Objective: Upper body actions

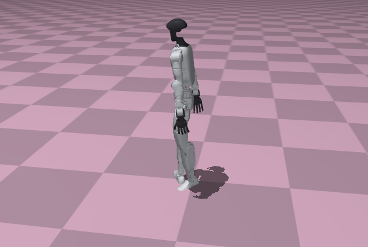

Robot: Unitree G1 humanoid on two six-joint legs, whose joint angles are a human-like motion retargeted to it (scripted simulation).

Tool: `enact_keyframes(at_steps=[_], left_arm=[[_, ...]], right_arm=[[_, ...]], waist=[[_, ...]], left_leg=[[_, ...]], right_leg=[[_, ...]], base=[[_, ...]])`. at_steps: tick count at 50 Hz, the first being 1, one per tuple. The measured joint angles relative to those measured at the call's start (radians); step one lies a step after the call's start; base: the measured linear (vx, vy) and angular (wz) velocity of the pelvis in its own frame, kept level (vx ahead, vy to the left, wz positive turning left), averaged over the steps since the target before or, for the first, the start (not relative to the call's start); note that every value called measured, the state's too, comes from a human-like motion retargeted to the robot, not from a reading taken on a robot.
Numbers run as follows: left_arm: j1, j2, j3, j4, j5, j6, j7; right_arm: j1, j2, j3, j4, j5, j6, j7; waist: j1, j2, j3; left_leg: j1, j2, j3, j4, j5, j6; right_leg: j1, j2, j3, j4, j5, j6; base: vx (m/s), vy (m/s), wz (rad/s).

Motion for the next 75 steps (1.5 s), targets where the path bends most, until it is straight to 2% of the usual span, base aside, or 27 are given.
enact_keyframes(at_steps=[2, 7, 10, 15, 17, 20, 23, 25, 27, 30, 32, 35, 39, 42, 43, 47, 50, 55, 60, 65, 70, 75], left_arm=[[-0.009, 0.002, -0.004, -0.009, 0.004, 0.003, -0.001], [-0.022, -0.008, -0.009, -0.083, -0.015, -0.004, -0.003], [-0.014, -0.022, -0.009, -0.120, -0.032, -0.011, -0.010], [-0.005, -0.054, 0.009, -0.135, -0.035, -0.026, -0.016], [0.004, -0.058, 0.012, -0.136, -0.020, -0.028, -0.024], [0.020, -0.056, 0.002, -0.142, -0.007, -0.032, -0.015], [0.022, -0.058, 0.004, -0.129, -0.003, -0.031, -0.010], [0.024, -0.069, 0.013, -0.112, -0.003, -0.030, -0.009], [0.030, -0.080, 0.023, -0.096, -0.005, -0.028, -0.008], [0.049, -0.089, 0.029, -0.086, 0.002, -0.027, -0.006], [0.061, -0.091, 0.030, -0.080, 0.016, -0.026, -0.001], [0.067, -0.089, 0.031, -0.072, 0.030, -0.024, 0.004], [0.070, -0.087, 0.037, -0.069, 0.031, -0.021, 0.007], [0.071, -0.086, 0.044, -0.070, 0.019, -0.020, 0.008], [0.073, -0.086, 0.045, -0.070, 0.017, -0.020, 0.008], [0.074, -0.086, 0.042, -0.063, 0.011, -0.021, 0.011], [0.075, -0.086, 0.037, -0.050, 0.010, -0.022, 0.016], [0.062, -0.079, 0.019, -0.020, 0.026, -0.018, 0.021], [0.081, -0.070, 0.018, -0.029, 0.026, -0.021, -0.001], [0.107, -0.047, 0.010, -0.011, 0.051, -0.012, 0.003], [0.127, -0.025, 0.025, -0.010, 0.063, -0.003, 0.010], [0.121, -0.012, 0.044, -0.014, 0.056, 0.005, 0.008]], right_arm=[[0.006, -0.009, -0.009, 0.026, 0.024, 0.003, -0.008], [0.011, -0.031, -0.050, 0.113, 0.077, 0.026, -0.031], [0.035, -0.032, -0.073, 0.113, 0.077, 0.044, -0.039], [0.052, -0.025, -0.076, 0.113, 0.088, 0.052, -0.037], [0.034, -0.017, -0.064, 0.113, 0.083, 0.065, -0.034], [-0.003, -0.003, -0.046, 0.109, 0.060, 0.065, -0.013], [-0.044, 0.017, -0.011, 0.031, 0.008, 0.067, 0.029], [-0.068, 0.025, 0.015, -0.016, -0.019, 0.061, 0.038], [-0.096, 0.028, 0.046, -0.053, -0.035, 0.051, 0.039], [-0.129, 0.037, 0.081, -0.091, -0.045, 0.045, 0.048], [-0.140, 0.045, 0.090, -0.107, -0.040, 0.044, 0.060], [-0.142, 0.052, 0.092, -0.117, -0.019, 0.047, 0.073], [-0.120, 0.051, 0.077, -0.093, 0.003, 0.054, 0.067], [-0.095, 0.037, 0.064, -0.041, 0.005, 0.064, 0.042], [-0.085, 0.031, 0.061, -0.021, 0.002, 0.068, 0.032], [-0.057, 0.007, 0.038, 0.050, -0.023, 0.089, -0.006], [-0.032, -0.007, 0.026, 0.088, -0.031, 0.098, -0.040], [-0.024, -0.017, 0.013, 0.094, -0.036, 0.092, -0.042], [-0.078, 0.010, 0.061, 0.030, -0.056, 0.076, -0.033], [-0.105, 0.043, 0.114, -0.030, -0.064, 0.054, 0.003], [-0.110, 0.058, 0.157, -0.066, -0.078, 0.046, 0.010], [-0.101, 0.052, 0.143, -0.050, -0.057, 0.047, 0.004]], waist=[[-0.033, 0.002, 0.002], [-0.037, 0.001, -0.016], [-0.070, 0.008, -0.039], [-0.093, -0.018, -0.086], [-0.052, -0.072, -0.106], [-0.004, -0.145, -0.112], [0.029, -0.152, -0.095], [0.046, -0.134, -0.081], [0.051, -0.119, -0.069], [0.042, -0.097, -0.064], [0.045, -0.072, -0.061], [0.053, -0.043, -0.049], [0.065, -0.017, -0.041], [0.088, -0.007, -0.032], [0.093, -0.006, -0.033], [0.063, -0.003, -0.063], [0.019, -0.005, -0.084], [0.015, -0.009, -0.101], [-0.005, -0.009, -0.068], [-0.023, 0.006, -0.075], [-0.019, 0.005, -0.098], [-0.025, 0.001, -0.108]], left_leg=[[0.018, 0.012, 0.038, 0.009, -0.003, -0.020], [0.065, 0.034, 0.134, 0.024, 0.010, -0.077], [0.088, 0.047, 0.170, 0.036, 0.024, -0.100], [0.139, 0.073, 0.182, 0.126, 0.148, -0.081], [0.136, 0.059, 0.181, 0.221, 0.223, -0.002], [0.092, 0.062, 0.095, 0.413, 0.267, 0.108], [-0.003, 0.081, -0.070, 0.583, 0.209, 0.001], [-0.095, 0.023, -0.259, 0.613, 0.191, -0.067], [-0.136, 0.012, -0.313, 0.599, 0.170, -0.059], [-0.145, 0.048, -0.284, 0.505, 0.137, -0.015], [-0.179, 0.032, -0.361, 0.419, 0.113, -0.013], [-0.224, 0.011, -0.508, 0.330, 0.079, -0.040], [-0.275, -0.062, -0.841, 0.232, 0.026, -0.061], [-0.260, -0.112, -1.032, 0.142, 0.045, -0.078], [-0.253, -0.116, -1.032, 0.122, 0.076, -0.077], [-0.231, -0.087, -0.891, 0.108, 0.051, -0.049], [-0.210, -0.088, -0.882, 0.085, 0.055, -0.036], [-0.178, -0.081, -0.765, 0.050, 0.044, 0.003], [-0.133, -0.020, -0.551, 0.039, 0.010, 0.009], [-0.097, 0.028, -0.345, 0.007, -0.011, 0.005], [-0.060, 0.042, -0.183, -0.023, -0.038, -0.008], [-0.020, 0.041, -0.074, -0.029, -0.057, -0.033]], right_leg=[[0.020, 0.025, -0.078, -0.034, 0.017, -0.008], [-0.023, 0.048, 0.123, -0.019, 0.011, -0.044], [-0.029, 0.054, 0.184, -0.008, -0.005, -0.037], [-0.025, 0.038, 0.302, -0.010, -0.026, -0.028], [-0.028, -0.006, 0.382, -0.018, -0.024, -0.040], [-0.026, -0.078, 0.474, -0.020, -0.012, -0.049], [-0.031, -0.081, 0.552, -0.024, 0.006, -0.067], [-0.030, -0.062, 0.596, -0.034, 0.021, -0.077], [-0.031, -0.053, 0.644, -0.037, 0.036, -0.083], [-0.036, -0.040, 0.705, -0.035, 0.051, -0.084], [-0.041, -0.016, 0.752, -0.033, 0.058, -0.086], [-0.041, 0.021, 0.816, -0.030, 0.066, -0.089], [-0.033, 0.052, 0.884, -0.026, 0.070, -0.082], [-0.015, 0.070, 0.933, -0.023, 0.069, -0.076], [-0.009, 0.072, 0.944, -0.023, 0.069, -0.073], [-0.013, 0.067, 0.957, -0.013, 0.060, -0.058], [-0.016, 0.060, 0.975, 0.004, 0.049, -0.041], [-0.069, 0.067, 1.069, 0.061, 0.053, -0.026], [-0.118, 0.104, 1.184, 0.094, 0.043, -0.037], [-0.117, 0.064, 0.913, 0.065, -0.063, -0.063], [-0.096, 0.017, 0.603, 0.048, -0.144, -0.024], [-0.042, -0.006, 0.350, 0.007, -0.143, 0.028]], base=[[-0.21, -0.29, -1.53], [-0.15, -0.34, -1.57], [-0.03, -0.27, -0.75], [0.08, -0.18, -1.15], [0.11, -0.11, -2.13], [0.12, -0.14, -1.96], [0.06, -0.05, -1.97], [-0.01, 0.01, -1.87], [0.02, 0.06, -1.78], [0.07, 0.07, -1.56], [0.10, 0.09, -1.61], [0.13, 0.05, -1.36], [0.17, 0.04, -1.08], [0.21, 0.05, -1.14], [0.22, 0.09, -0.88], [0.20, 0.10, -0.29], [0.23, 0.10, -0.24], [0.12, 0.06, -1.16], [-0.10, -0.02, -2.21], [-0.20, -0.03, -2.36], [-0.17, -0.08, -2.64], [-0.14, -0.12, -2.00]])
